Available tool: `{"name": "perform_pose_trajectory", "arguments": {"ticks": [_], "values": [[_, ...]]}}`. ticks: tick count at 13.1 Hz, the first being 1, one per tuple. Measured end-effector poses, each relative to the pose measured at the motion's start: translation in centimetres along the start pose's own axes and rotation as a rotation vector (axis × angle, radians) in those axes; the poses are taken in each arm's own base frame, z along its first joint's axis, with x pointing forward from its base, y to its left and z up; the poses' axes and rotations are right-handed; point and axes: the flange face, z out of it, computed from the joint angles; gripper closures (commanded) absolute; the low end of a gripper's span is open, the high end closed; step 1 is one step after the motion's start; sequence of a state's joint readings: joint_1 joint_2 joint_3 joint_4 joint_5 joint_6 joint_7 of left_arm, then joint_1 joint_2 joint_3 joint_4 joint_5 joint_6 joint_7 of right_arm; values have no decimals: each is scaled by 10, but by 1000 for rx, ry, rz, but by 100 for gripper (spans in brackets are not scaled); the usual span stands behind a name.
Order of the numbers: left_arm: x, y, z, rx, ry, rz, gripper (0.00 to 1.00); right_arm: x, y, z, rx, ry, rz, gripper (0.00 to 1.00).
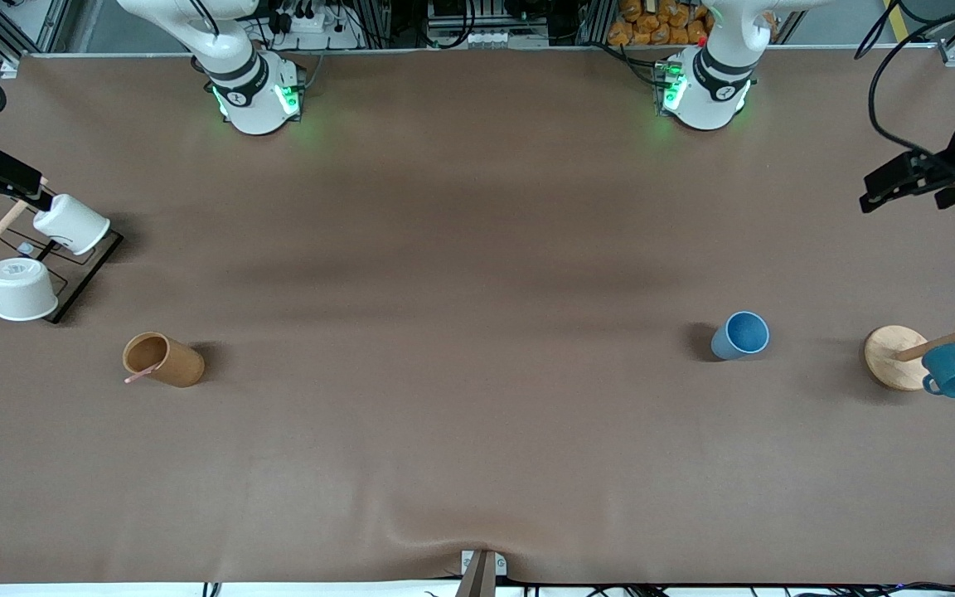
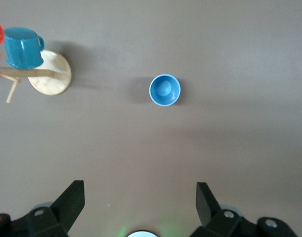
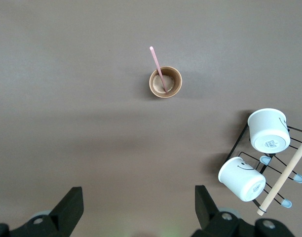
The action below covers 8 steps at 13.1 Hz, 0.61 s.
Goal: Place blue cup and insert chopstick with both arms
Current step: 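Reach the left gripper to the blue cup while the right gripper reaches the chopstick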
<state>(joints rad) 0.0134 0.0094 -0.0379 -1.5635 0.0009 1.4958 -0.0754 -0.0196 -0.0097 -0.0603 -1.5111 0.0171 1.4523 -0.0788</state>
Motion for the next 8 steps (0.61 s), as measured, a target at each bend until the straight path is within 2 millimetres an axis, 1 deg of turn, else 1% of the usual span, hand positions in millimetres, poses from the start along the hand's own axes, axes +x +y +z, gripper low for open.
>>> {"name": "perform_pose_trajectory", "arguments": {"ticks": [2, 4, 5, 6, 8], "values": [[21, 0, 43, 8, -13, 0, 0, -1, 1, 1, 1, -9, 3, 0], [34, 1, 92, 7, -11, 1, 0, 2, 2, 7, 1, -19, 5, 0], [38, 1, 114, 6, 4, 1, 0, 8, 3, 17, 1, -36, 6, 0], [40, 1, 136, 4, 28, 2, 0, 19, 2, 31, 1, -50, 4, 0], [40, 1, 180, 12, 67, 7, 0, 48, -6, 66, -3, -54, -15, 0]]}}
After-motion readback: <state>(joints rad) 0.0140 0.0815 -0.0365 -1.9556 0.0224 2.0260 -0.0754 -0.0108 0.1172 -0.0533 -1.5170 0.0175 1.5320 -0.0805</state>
